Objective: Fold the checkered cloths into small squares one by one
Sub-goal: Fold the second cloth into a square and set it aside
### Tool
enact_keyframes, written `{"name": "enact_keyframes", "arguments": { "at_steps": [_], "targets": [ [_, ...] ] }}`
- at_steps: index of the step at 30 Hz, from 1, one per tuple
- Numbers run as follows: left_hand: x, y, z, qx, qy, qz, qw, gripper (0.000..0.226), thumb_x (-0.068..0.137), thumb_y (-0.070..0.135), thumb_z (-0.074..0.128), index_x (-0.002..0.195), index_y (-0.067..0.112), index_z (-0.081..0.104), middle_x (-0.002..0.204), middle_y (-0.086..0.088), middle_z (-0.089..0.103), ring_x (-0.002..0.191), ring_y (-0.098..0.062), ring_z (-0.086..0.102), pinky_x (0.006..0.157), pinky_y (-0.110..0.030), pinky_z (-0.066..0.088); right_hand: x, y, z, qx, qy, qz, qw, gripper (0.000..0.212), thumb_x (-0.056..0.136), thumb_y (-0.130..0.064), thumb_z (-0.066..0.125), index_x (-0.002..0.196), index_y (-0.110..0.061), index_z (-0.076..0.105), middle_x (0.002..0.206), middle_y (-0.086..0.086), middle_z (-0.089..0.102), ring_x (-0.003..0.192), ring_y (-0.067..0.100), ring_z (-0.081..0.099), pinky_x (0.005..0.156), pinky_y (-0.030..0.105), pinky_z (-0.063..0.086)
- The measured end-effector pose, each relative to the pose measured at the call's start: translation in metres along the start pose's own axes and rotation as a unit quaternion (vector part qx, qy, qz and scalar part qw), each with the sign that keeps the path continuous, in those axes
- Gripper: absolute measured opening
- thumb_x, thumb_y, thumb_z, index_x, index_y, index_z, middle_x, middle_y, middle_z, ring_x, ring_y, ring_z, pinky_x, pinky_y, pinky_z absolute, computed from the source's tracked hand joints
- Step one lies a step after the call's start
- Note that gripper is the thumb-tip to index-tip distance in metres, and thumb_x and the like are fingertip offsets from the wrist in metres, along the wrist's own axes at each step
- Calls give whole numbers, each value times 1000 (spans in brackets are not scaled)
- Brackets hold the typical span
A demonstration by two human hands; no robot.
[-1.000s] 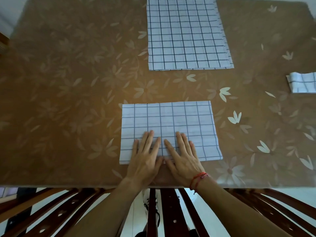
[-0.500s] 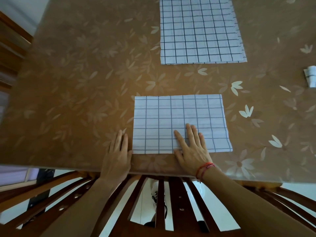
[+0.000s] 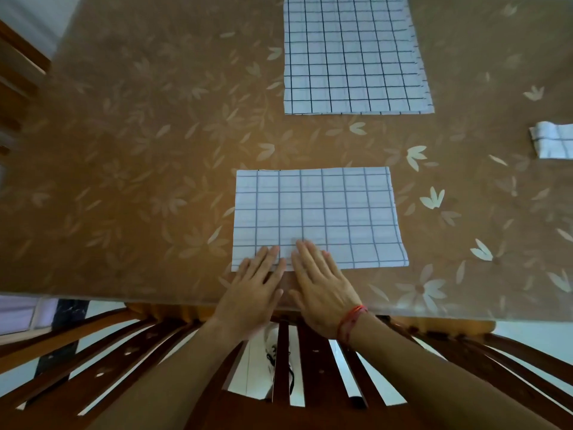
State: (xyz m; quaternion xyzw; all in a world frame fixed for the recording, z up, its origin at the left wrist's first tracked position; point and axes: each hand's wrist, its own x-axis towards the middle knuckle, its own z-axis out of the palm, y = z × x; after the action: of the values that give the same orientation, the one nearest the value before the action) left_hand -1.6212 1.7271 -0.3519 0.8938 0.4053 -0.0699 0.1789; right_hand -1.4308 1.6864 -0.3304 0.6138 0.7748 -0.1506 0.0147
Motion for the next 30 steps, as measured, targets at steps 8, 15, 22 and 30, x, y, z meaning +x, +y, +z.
{"name": "enact_keyframes", "arguments": {
  "at_steps": [8, 15, 22, 30],
  "targets": [
    [1, -6, 0, -22, -24, 8, 999, 62, 99, 43, 9, 156, 21, 4, 164, 1, -13, 149, -16, -20, 121, -43, -1, -24, 3, 21, -22, -42, 22, 999, 75, 97, -52, 29, 149, 1, 22, 159, 18, 11, 148, 30, 9, 117, 48, 22],
    [0, -5, -1, -37, -13, 7, 999, 63, 97, 42, 10, 156, 20, 6, 163, 1, -12, 148, -14, -20, 120, -41, -3, -79, 70, 12, -72, -56, 155, 984, 80, 95, -56, 25, 150, 2, 18, 160, 17, 6, 148, 29, 6, 120, 44, 9],
    [-1, 1, -4, -11, 2, -10, 1000, 59, 101, 40, 18, 155, 17, 23, 164, -5, 9, 152, -21, 2, 120, -48, 17, -89, 83, 10, -51, -53, 184, 980, 83, 94, -60, 15, 151, -1, 6, 160, 13, -2, 148, 26, -1, 121, 43, 4],
    [40, 29, -36, -12, 110, -59, 992, 20, 90, 24, 59, 108, 16, 65, 118, -2, 57, 111, -24, 53, 89, -42, 47, -84, 89, 2, -54, -50, 179, 981, 74, 92, -53, 37, 147, -4, 33, 156, 14, 25, 145, 28, 22, 117, 43, 14]
  ]
}}
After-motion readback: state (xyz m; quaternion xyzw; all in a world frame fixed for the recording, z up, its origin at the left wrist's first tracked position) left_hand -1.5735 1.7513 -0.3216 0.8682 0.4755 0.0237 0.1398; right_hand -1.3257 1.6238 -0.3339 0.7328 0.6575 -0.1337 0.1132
